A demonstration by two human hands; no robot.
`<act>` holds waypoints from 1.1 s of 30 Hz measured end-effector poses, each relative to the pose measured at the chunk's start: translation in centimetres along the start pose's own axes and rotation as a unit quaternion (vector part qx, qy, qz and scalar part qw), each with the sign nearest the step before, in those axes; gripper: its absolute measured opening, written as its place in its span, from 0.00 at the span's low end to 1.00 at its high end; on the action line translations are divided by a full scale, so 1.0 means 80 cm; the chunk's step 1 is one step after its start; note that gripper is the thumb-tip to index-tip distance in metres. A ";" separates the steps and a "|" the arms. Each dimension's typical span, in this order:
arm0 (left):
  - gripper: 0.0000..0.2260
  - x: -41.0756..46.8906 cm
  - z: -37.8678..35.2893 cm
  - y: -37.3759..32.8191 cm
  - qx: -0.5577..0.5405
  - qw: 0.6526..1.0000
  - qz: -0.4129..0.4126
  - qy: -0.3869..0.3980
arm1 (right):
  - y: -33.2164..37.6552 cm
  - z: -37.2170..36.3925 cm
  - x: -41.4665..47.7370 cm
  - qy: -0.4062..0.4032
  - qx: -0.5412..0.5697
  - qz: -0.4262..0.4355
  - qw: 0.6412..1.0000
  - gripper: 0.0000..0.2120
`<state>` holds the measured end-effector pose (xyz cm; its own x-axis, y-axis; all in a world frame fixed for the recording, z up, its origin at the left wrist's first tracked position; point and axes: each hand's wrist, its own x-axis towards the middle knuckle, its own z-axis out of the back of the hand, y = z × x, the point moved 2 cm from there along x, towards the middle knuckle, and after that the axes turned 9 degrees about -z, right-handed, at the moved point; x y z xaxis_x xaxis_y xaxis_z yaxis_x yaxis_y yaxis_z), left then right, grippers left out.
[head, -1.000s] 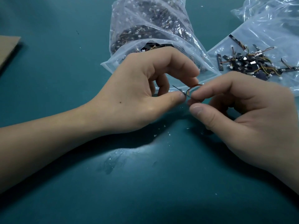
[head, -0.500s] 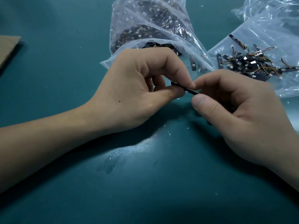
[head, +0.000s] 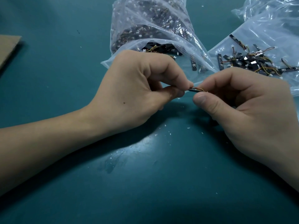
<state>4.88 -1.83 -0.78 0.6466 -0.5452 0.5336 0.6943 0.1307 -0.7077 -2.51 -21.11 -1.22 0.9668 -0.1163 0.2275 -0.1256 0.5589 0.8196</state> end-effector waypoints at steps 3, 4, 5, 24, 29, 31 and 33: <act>0.09 -0.001 0.000 -0.003 0.012 1.000 -0.003 0.006 | 0.001 0.002 -0.001 -0.005 0.003 0.000 1.000 0.02; 0.09 -0.002 -0.001 -0.004 0.018 1.000 -0.005 0.010 | 0.001 0.003 -0.001 -0.004 -0.001 0.002 1.000 0.02; 0.07 -0.002 -0.001 -0.005 0.023 1.000 -0.005 0.014 | 0.001 0.003 -0.001 -0.002 -0.005 0.004 1.000 0.01; 0.05 -0.002 0.000 -0.006 0.034 0.998 -0.038 0.025 | 0.001 0.000 0.002 0.027 -0.029 0.009 0.999 0.03; 0.05 -0.002 -0.001 -0.006 0.043 0.998 -0.050 0.024 | -0.001 0.001 0.003 0.028 -0.033 0.014 0.999 0.03; 0.05 -0.002 -0.002 -0.007 0.050 0.997 -0.057 0.020 | -0.002 0.002 0.003 0.024 -0.028 0.012 0.999 0.03; 0.05 -0.002 -0.001 -0.006 0.040 0.998 -0.056 0.014 | -0.001 0.002 0.002 0.021 -0.021 0.013 0.999 0.03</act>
<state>4.40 -1.86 -0.61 0.5556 -0.5821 0.5937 0.7855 0.1333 -0.6044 -2.34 -21.32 -1.18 0.9721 -0.0665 0.2248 -0.1422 0.5948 0.7912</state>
